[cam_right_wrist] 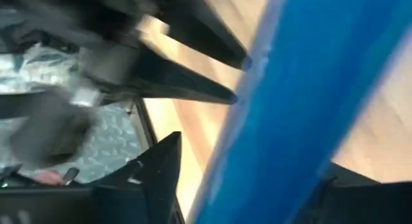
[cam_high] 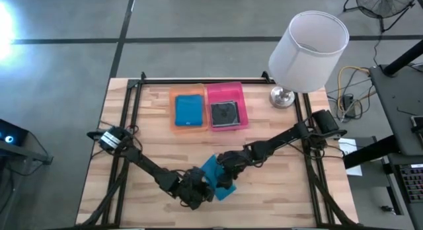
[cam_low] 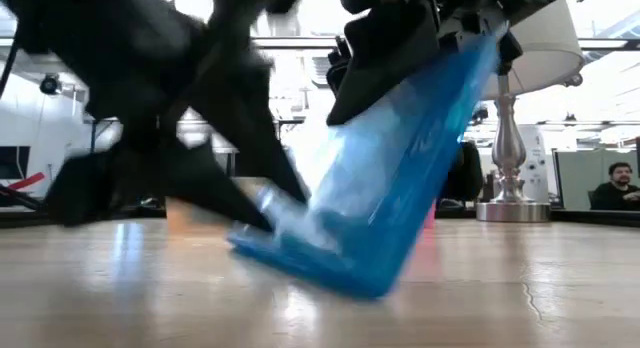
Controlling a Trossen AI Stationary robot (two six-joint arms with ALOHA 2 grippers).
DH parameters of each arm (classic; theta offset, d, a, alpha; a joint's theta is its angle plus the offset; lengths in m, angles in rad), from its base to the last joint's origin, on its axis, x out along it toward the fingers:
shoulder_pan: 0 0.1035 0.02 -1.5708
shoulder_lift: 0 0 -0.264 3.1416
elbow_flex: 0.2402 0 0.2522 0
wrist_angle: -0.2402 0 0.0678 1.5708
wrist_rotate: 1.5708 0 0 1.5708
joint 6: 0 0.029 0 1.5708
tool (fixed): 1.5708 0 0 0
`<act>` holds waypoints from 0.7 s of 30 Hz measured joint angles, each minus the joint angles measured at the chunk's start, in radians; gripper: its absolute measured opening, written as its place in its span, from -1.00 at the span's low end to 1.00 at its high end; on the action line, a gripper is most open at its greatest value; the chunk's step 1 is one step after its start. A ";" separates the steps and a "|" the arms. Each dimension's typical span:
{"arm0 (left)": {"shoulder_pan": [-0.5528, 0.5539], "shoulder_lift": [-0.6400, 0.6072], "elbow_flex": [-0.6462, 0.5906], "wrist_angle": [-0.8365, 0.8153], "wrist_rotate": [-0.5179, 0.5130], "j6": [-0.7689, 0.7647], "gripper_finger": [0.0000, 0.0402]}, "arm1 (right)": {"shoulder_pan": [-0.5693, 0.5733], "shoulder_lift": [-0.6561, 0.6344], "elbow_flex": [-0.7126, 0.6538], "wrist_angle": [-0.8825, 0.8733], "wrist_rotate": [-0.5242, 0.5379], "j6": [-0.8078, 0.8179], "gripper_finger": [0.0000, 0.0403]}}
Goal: Pick & place jewel cases by type
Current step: Put the blue CD case into the orange bin
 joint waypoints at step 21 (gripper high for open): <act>-0.356 -0.507 0.026 -0.403 -0.859 -0.117 -0.47 | -0.165 -0.093 0.292 -0.095 0.467 0.065 -0.93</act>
